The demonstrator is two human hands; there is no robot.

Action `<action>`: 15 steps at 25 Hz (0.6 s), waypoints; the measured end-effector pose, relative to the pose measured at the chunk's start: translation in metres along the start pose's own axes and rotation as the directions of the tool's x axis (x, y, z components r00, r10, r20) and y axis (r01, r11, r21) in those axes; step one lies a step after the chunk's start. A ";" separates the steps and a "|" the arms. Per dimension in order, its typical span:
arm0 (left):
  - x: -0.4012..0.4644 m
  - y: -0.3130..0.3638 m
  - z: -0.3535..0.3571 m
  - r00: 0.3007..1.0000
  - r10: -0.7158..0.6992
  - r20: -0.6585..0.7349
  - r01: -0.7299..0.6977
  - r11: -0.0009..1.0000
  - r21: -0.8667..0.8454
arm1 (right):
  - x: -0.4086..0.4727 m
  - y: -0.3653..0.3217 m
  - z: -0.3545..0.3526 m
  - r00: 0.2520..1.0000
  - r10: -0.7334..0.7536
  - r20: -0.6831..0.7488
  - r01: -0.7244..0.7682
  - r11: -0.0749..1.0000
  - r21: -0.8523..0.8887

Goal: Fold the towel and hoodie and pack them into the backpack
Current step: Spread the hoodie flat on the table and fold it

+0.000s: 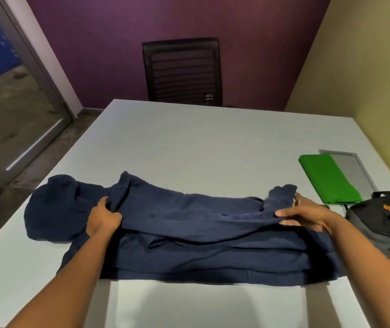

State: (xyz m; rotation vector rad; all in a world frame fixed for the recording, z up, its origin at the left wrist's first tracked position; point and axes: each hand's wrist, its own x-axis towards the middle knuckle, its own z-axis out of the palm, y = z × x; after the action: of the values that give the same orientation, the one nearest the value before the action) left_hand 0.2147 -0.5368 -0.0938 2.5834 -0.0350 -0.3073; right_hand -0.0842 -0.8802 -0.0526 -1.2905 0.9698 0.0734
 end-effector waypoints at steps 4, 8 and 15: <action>0.004 -0.006 0.004 0.954 0.298 -0.009 -0.295 0.940 -0.173 | 0.008 0.008 -0.009 0.980 -0.163 -0.116 0.127 0.953 -0.274; 0.019 -0.031 -0.011 0.870 0.431 0.240 -0.456 0.888 0.056 | 0.018 0.003 -0.022 0.964 -0.265 -0.033 0.081 0.409 -0.909; 0.044 -0.013 -0.065 0.854 0.428 0.297 -0.369 0.899 -0.236 | -0.010 -0.030 -0.045 0.964 -0.258 0.067 0.266 0.935 -0.235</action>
State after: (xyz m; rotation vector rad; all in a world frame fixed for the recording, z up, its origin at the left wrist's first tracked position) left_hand 0.2718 -0.4962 -0.0560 2.2501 -0.6390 -0.5689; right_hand -0.0992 -0.9232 -0.0215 -1.6301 0.7666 0.0076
